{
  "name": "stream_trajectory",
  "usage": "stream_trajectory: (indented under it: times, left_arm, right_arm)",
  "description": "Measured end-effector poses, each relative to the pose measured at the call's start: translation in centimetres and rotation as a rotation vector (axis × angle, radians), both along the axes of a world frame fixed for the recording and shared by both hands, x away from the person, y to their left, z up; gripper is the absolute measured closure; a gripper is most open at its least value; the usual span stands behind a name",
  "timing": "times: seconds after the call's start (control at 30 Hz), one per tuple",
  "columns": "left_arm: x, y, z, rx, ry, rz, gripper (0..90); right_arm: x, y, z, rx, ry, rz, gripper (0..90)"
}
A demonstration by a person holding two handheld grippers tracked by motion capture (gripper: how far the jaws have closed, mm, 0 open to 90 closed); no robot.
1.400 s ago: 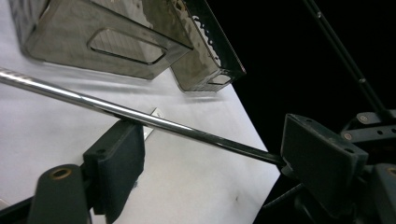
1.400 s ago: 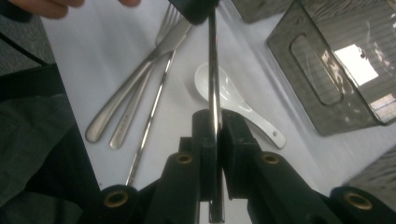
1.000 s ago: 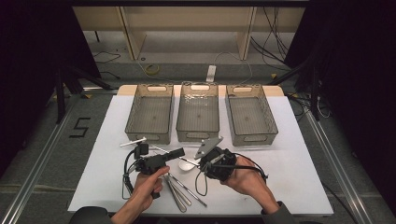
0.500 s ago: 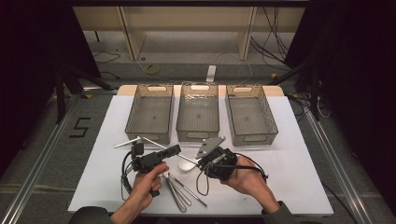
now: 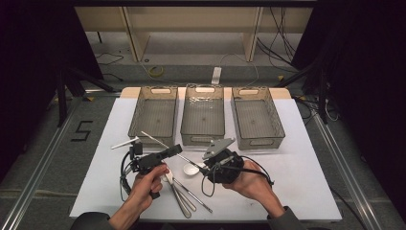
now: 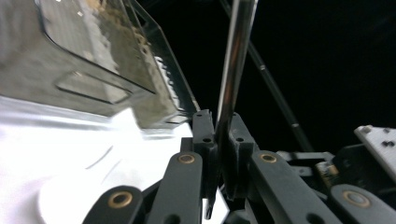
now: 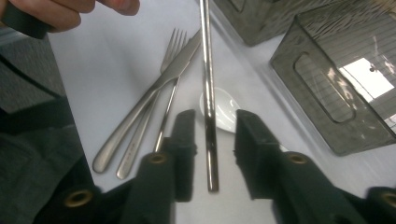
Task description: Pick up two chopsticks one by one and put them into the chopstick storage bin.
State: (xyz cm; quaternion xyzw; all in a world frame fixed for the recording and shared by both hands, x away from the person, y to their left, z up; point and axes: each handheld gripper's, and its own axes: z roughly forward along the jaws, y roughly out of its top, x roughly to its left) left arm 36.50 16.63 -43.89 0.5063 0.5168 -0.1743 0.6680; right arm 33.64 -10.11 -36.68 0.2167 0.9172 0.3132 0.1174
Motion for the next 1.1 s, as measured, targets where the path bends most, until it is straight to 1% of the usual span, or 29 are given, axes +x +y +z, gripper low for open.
stream_trajectory:
  times: [0.03, 0.1, 0.13, 0.23, 0.27, 0.33, 0.37, 0.4, 0.43, 0.5, 0.57, 0.67, 0.77, 0.8, 0.87, 0.9, 1.0, 1.1]
  left_arm:
    - [0.0, 0.2, 0.2, 0.02, -0.01, 0.007, 85.1]
    - [0.2, 0.6, 0.7, 0.048, -0.028, 0.013, 85.1]
    - [0.3, 0.8, 0.9, 0.058, -0.034, 0.015, 85.0]
    - [0.5, 1.4, 1.4, 0.1, -0.052, 0.019, 85.0]
    - [0.6, 1.6, 1.6, 0.108, -0.053, 0.02, 85.1]
    - [0.8, 1.9, 2.0, 0.134, -0.063, 0.021, 85.1]
    - [0.9, 2.2, 2.2, 0.151, -0.069, 0.02, 85.0]
    - [1.1, 2.4, 2.4, 0.16, -0.07, 0.018, 85.0]
    - [1.3, 2.7, 2.6, 0.165, -0.07, 0.018, 85.0]
    - [1.7, 3.2, 3.0, 0.192, -0.074, 0.016, 85.0]
    - [2.1, 3.8, 3.5, 0.218, -0.078, 0.016, 85.0]
    - [2.9, 4.6, 4.3, 0.238, -0.074, 0.023, 85.0]
    - [3.7, 5.2, 5.3, 0.31, -0.096, 0.047, 84.9]
    - [4.0, 5.4, 5.6, 0.322, -0.097, 0.05, 84.9]
    - [4.5, 5.7, 6.3, 0.371, -0.104, 0.058, 84.9]
    - [4.9, 5.7, 6.6, 0.388, -0.104, 0.059, 84.9]
    - [5.9, 6.1, 7.4, 0.433, -0.103, 0.065, 84.9]
    - [7.0, 6.4, 7.9, 0.446, -0.094, 0.073, 84.9]
  right_arm:
    - [0.0, -0.2, 0.1, 0.014, 0.004, -0.008, 62.1]
    - [0.0, -0.4, 0.1, 0.022, 0.006, -0.024, 55.2]
    - [-0.1, -0.5, -0.1, 0.021, 0.0, -0.037, 52.9]
    - [-0.4, -1.0, -0.9, 0.004, 0.013, -0.037, 46.7]
    - [-0.5, -1.3, -1.2, 0.004, 0.015, -0.043, 44.3]
    - [-0.5, -1.8, -1.7, 0.023, 0.033, -0.068, 40.4]
    - [-0.5, -2.0, -1.9, 0.036, 0.034, -0.082, 39.5]
    - [-0.4, -2.2, -2.2, 0.048, 0.038, -0.088, 39.1]
    - [-0.4, -2.5, -2.5, 0.053, 0.045, -0.087, 38.8]
    - [-0.3, -2.8, -3.0, 0.064, 0.05, -0.088, 38.1]
    - [-0.4, -3.1, -3.4, 0.069, 0.054, -0.087, 37.3]
    - [-0.6, -3.6, -3.8, 0.07, 0.057, -0.096, 34.8]
    - [-0.8, -4.1, -4.2, 0.092, 0.065, -0.11, 32.8]
    - [-0.8, -4.3, -4.4, 0.103, 0.064, -0.114, 32.2]
    - [-0.9, -4.7, -4.7, 0.122, 0.066, -0.122, 31.8]
    - [-0.9, -4.8, -4.9, 0.126, 0.065, -0.12, 31.6]
    - [-1.1, -4.9, -5.2, 0.122, 0.069, -0.127, 30.7]
    - [-1.3, -5.0, -5.4, 0.113, 0.077, -0.126, 30.6]
